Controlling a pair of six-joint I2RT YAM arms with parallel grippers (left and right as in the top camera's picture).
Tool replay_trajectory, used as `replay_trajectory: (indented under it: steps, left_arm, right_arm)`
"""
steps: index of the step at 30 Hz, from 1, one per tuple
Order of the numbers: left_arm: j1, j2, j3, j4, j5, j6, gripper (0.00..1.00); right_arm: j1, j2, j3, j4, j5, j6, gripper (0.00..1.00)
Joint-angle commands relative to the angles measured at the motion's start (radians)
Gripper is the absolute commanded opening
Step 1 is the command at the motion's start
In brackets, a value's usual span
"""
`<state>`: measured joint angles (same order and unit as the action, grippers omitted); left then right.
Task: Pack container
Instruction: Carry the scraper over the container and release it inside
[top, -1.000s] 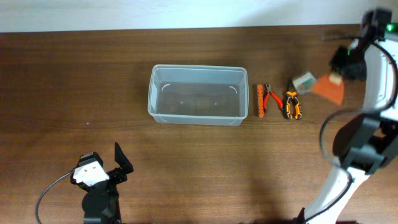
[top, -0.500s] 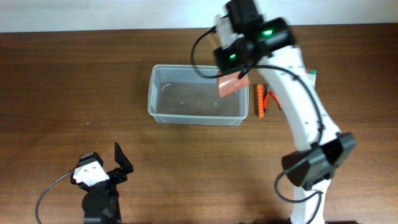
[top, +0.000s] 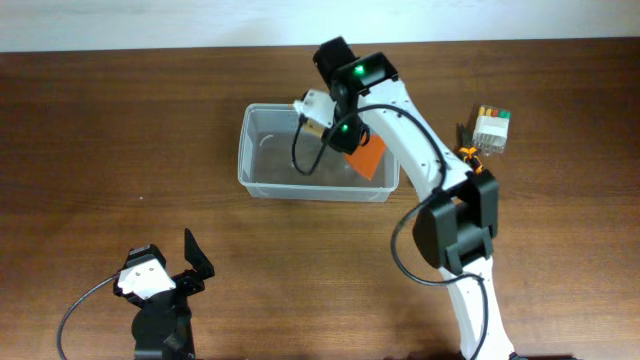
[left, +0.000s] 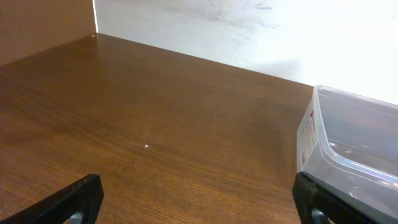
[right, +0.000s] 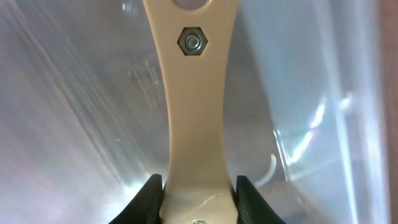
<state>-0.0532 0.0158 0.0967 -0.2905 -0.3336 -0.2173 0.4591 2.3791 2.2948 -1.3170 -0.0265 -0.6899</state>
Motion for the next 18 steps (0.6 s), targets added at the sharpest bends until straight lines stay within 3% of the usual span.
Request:
replay_trajectory:
  steps: [1, 2, 4, 6, 11, 12, 13, 14, 18]
  left_arm:
    - [-0.004, -0.004, -0.004, -0.001, -0.004, 0.009, 0.99]
    - [-0.004, -0.004, -0.004, -0.001, -0.004, 0.009, 0.99]
    - [-0.004, -0.004, -0.004, -0.001, -0.004, 0.009, 0.99]
    - [-0.004, -0.004, -0.004, -0.001, -0.004, 0.009, 0.99]
    - [-0.004, -0.004, -0.004, -0.001, -0.003, 0.009, 0.99]
    - [-0.004, -0.004, -0.004, -0.001, -0.004, 0.009, 0.99]
    - [-0.004, -0.004, -0.004, -0.001, -0.004, 0.009, 0.99]
    - [-0.004, -0.004, -0.004, -0.001, -0.004, 0.009, 0.99]
    - [-0.004, -0.004, -0.004, -0.001, -0.004, 0.009, 0.99]
  right_arm:
    - [0.003, 0.039, -0.003, 0.019, -0.02, -0.13, 0.04]
    - [0.004, 0.048, -0.003, 0.023, -0.022, -0.129, 0.05]
    - [0.004, 0.051, -0.003, 0.033, -0.023, -0.129, 0.16]
    - [0.005, 0.044, 0.0, 0.033, -0.021, -0.129, 0.34]
    - [0.005, -0.033, 0.039, -0.001, -0.014, -0.04, 0.38]
    - [0.005, -0.051, 0.055, -0.018, -0.014, -0.024, 0.47]
    - [0.005, -0.077, 0.076, -0.039, -0.014, 0.0, 0.78]
    - [0.004, -0.094, 0.09, -0.053, -0.014, 0.012, 0.99]
    - [-0.014, -0.183, 0.148, -0.106, -0.014, 0.066, 0.99]
